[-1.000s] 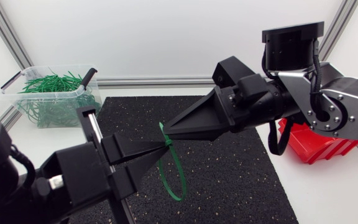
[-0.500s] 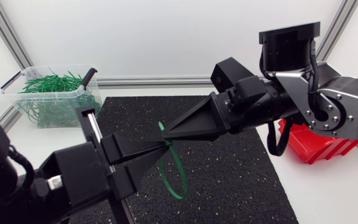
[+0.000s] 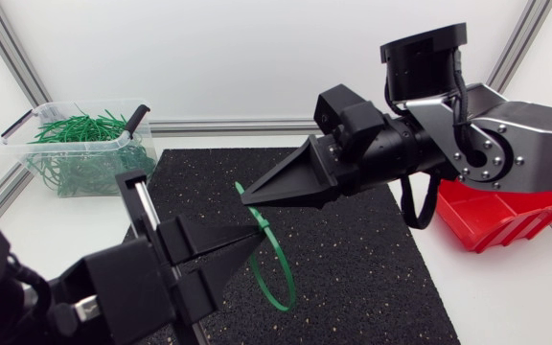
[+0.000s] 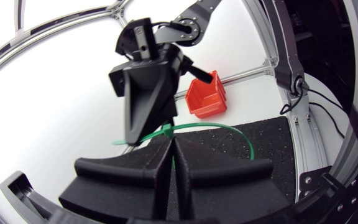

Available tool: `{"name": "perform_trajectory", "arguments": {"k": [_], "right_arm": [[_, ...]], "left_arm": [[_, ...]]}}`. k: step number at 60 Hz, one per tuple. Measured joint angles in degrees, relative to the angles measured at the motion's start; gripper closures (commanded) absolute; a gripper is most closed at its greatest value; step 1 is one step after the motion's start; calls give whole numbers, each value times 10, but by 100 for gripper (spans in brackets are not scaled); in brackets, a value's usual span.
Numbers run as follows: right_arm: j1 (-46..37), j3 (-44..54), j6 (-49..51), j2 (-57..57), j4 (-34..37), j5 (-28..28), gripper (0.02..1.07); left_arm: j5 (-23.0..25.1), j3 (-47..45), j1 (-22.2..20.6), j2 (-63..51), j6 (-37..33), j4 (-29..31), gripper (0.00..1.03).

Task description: Take a green cable tie from the red box, thread the tail through the head to close it, then place it in the transparent bin on the left.

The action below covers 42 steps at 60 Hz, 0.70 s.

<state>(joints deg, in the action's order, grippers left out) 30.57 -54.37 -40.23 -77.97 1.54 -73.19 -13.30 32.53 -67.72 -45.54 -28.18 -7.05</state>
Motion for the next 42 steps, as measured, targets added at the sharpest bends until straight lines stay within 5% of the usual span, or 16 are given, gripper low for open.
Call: {"name": "perform_trajectory", "arguments": {"k": [18,21,24,32,42], "right_arm": [[0,-4,2,-3,4,30,100],[-1,0,10,7,3,48,83],[-10,2,18,17,2,61,56],[-49,3,47,28,2,87,7],[-71,17,122,29,3,192,6]], "left_arm": [[-20,0,-27,-4,0,2,100],[-16,0,-14,-2,0,3,100],[-3,0,8,1,-2,7,100],[77,3,149,5,1,13,100],[227,56,400,-16,42,38,100]]}}
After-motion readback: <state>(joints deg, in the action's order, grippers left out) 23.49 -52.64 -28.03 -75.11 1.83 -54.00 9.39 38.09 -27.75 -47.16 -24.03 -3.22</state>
